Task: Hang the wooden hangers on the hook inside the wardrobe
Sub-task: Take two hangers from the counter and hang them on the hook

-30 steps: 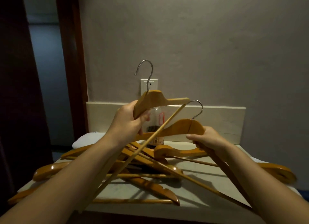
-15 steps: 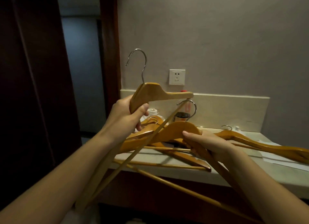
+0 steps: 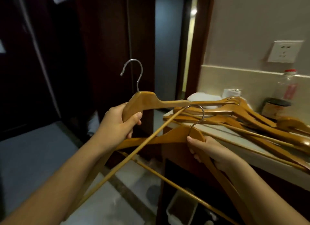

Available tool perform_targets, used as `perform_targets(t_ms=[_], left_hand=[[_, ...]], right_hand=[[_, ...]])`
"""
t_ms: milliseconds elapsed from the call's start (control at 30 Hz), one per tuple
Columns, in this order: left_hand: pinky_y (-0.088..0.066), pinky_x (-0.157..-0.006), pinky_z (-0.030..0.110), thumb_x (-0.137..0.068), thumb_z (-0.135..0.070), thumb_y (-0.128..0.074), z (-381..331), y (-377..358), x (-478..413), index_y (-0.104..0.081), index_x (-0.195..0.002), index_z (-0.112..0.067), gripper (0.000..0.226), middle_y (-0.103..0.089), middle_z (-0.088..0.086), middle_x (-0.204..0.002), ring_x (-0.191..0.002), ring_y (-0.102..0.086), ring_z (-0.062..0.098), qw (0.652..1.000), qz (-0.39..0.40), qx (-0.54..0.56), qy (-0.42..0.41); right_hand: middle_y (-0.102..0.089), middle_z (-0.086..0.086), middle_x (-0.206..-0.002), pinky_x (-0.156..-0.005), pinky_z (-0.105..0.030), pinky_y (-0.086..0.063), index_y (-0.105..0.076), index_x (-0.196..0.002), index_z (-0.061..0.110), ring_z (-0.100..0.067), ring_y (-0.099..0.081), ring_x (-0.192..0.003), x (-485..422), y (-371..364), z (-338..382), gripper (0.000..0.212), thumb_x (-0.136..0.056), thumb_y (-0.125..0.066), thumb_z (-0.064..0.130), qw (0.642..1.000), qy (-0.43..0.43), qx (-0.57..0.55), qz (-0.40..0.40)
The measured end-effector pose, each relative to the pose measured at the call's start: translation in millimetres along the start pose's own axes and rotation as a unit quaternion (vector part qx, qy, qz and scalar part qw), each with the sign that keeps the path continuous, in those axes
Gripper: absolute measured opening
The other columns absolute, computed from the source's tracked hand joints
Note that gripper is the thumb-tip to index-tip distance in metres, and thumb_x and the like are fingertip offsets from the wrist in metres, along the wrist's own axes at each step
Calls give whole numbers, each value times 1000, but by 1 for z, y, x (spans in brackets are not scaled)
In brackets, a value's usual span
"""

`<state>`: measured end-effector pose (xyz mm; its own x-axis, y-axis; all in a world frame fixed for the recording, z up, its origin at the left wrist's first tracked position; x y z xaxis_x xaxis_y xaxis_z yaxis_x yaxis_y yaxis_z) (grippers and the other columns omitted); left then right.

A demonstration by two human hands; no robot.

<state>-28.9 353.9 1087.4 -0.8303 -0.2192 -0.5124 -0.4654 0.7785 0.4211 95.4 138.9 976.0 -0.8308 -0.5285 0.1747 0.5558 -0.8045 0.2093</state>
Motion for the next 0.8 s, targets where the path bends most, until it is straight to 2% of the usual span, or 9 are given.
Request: perform_targets(t_ms=[167, 267, 400, 533, 600, 700, 800], left_hand=[[-43, -44, 14, -92, -19, -52, 42, 13, 53, -60, -89, -9, 13, -62, -1, -65, -41, -50, 6, 994, -47, -39, 94], [-43, -44, 14, -92, -19, -53, 66, 7, 91, -58, -75, -13, 19, -58, -3, -47, -39, -50, 5, 985, -54, -41, 160], [-44, -45, 13, -92, -22, -53, 98, -16, 148, -55, -69, -15, 24, -59, -8, -44, -38, -50, 4, 963, -49, -36, 263], [-41, -41, 13, -94, -20, -51, 130, -40, 213, -54, -68, -15, 26, -58, -9, -42, -35, -49, 5, 927, -89, -26, 364], [-40, -40, 14, -94, -20, -50, 146, -53, 247, -54, -70, -15, 25, -56, -4, -43, -34, -48, 6, 903, -113, -12, 413], [-39, -38, 15, -93, -20, -52, 170, -74, 297, -53, -72, -16, 22, -55, -1, -55, -33, -47, 5, 866, -138, 10, 481], [-39, -39, 17, -92, -17, -54, 195, -98, 347, -54, -74, -15, 18, -55, 2, -59, -37, -49, 6, 819, -147, 24, 555]], right_hand=[[-56, -2, -63, -53, -19, -47, -58, -73, 10, -8, -54, -52, -21, -47, -34, 32, -89, -56, 38, 995, -22, 53, 79], [-54, -6, -66, -51, -20, -46, -56, -76, 9, -10, -52, -52, -28, -69, -62, 30, -89, -57, 36, 989, -50, 60, 123], [-49, -11, -71, -54, -24, -43, -54, -78, 8, -16, -49, -55, -30, -87, -115, 30, -88, -58, 36, 980, -84, 91, 158], [-51, -13, -69, -56, -27, -43, -56, -73, 6, -18, -50, -55, -22, -97, -171, 29, -88, -60, 31, 965, -115, 132, 197], [-49, -11, -65, -50, -23, -42, -55, -70, 7, -16, -49, -52, -15, -101, -195, 27, -88, -61, 27, 957, -126, 151, 214], [-49, -8, -62, -39, -16, -38, -55, -75, 7, -13, -48, -48, -10, -106, -232, 24, -87, -63, 26, 942, -147, 187, 236], [-52, -6, -62, -45, -20, -42, -59, -78, 7, -13, -51, -50, -7, -112, -266, 20, -84, -66, 25, 928, -161, 218, 256]])
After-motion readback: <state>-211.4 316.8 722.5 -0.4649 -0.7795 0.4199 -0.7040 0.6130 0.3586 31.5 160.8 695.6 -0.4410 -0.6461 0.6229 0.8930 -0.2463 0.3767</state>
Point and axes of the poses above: each hand's wrist, its own x-axis away from the middle knuckle, its own y-axis out of the back of the hand, z = x × y, the point moved 7 cm from there along -x, towards the middle knuckle
